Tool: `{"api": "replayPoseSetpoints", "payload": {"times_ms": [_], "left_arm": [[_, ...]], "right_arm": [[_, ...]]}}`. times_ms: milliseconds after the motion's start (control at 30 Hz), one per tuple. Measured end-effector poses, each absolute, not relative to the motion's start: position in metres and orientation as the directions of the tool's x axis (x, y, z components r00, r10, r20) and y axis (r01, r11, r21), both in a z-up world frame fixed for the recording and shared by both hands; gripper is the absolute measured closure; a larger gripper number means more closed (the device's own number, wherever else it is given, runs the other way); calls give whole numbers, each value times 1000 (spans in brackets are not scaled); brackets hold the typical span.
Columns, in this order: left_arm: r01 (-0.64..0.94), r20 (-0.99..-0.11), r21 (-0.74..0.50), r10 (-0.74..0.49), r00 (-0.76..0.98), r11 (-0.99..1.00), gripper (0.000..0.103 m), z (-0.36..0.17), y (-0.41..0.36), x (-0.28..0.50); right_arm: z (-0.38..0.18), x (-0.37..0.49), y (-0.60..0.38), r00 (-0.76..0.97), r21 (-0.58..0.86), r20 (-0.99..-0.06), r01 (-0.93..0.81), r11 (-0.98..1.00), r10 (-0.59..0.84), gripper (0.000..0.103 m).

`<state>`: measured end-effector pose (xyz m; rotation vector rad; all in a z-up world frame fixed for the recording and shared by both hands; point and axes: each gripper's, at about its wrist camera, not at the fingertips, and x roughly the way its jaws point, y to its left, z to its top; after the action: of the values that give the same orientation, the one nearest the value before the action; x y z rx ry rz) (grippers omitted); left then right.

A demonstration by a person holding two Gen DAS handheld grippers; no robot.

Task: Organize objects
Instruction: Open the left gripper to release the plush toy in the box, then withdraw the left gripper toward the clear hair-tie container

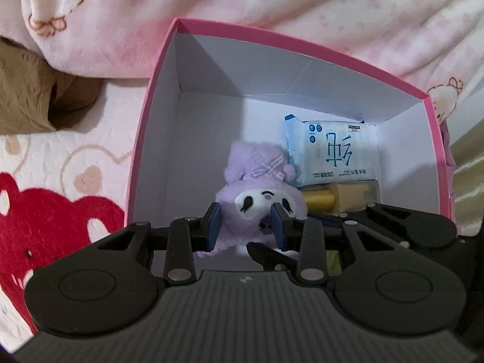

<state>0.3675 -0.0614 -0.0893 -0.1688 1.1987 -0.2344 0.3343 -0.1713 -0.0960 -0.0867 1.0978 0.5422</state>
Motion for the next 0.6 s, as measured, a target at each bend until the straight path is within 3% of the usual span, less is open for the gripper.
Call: {"api": "replayPoseSetpoints", "payload": {"times_ms": [100, 600], "left_arm": [[80, -886, -263, -273, 375, 962, 63, -84, -59, 361], [240, -813, -258, -344, 469, 936, 57, 18, -38, 274]], "right_arm": [[-89, 330, -174, 352, 186, -861, -454, 871, 368, 46], [26, 239, -225, 505, 167, -774, -418, 893, 381, 43]]}}
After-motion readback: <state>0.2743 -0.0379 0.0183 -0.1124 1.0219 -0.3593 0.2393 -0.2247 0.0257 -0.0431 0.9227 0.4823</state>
